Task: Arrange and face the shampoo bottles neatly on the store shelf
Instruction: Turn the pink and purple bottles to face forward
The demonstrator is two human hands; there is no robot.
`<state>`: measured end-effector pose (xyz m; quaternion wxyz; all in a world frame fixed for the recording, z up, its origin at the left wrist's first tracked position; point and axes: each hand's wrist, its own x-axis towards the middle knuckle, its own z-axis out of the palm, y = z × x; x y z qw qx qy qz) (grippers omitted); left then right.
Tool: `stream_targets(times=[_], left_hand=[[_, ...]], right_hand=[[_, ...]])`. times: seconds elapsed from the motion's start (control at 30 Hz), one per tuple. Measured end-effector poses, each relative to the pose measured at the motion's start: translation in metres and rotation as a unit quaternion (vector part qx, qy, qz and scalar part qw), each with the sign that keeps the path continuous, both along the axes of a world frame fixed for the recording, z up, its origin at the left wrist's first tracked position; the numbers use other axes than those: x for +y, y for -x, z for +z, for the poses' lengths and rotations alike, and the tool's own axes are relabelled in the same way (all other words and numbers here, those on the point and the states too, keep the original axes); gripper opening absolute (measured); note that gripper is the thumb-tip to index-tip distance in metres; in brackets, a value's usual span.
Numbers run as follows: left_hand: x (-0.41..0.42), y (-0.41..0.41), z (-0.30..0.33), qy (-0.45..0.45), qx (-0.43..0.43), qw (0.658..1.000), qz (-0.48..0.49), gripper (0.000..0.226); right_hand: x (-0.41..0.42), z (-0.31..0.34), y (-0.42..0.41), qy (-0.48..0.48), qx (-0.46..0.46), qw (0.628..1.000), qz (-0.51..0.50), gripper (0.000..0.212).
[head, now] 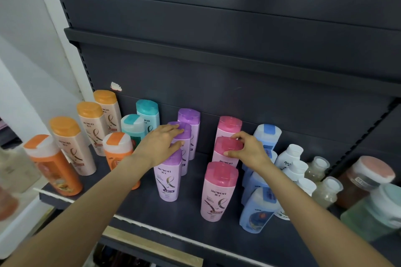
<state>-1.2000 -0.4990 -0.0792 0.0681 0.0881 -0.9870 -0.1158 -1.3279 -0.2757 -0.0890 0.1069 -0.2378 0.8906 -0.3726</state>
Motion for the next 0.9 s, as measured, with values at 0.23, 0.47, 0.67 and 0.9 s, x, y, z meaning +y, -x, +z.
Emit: stream_targets(times=[0.23,0.47,0.67,0.9], left_hand=[[0.018,0.023,0.010,0.011,0.042,0.999,-0.011,0.041],[0.013,0.068,0.010,-0.013,0.019,1.000,-0.008,0.046],[-0.008,0.089,0.004,-0.029,-0.039,0.999,0.017,0.048],[-0.014,0.092,0.000,-0.025,-0.048,0.999,0.007,0.049]], right_hand=[[0.001,0.018,0.024,0.049,0.071,0.996,-0.023,0.037],[-0.020,0.021,0.055,-0.073,0.155,0.983,0.060,0.051],[-0.034,0.009,0.070,-0.129,0.159,0.976,0.072,0.061],[-0.043,0.007,0.074,-0.125,0.114,0.981,0.093,0.054]])
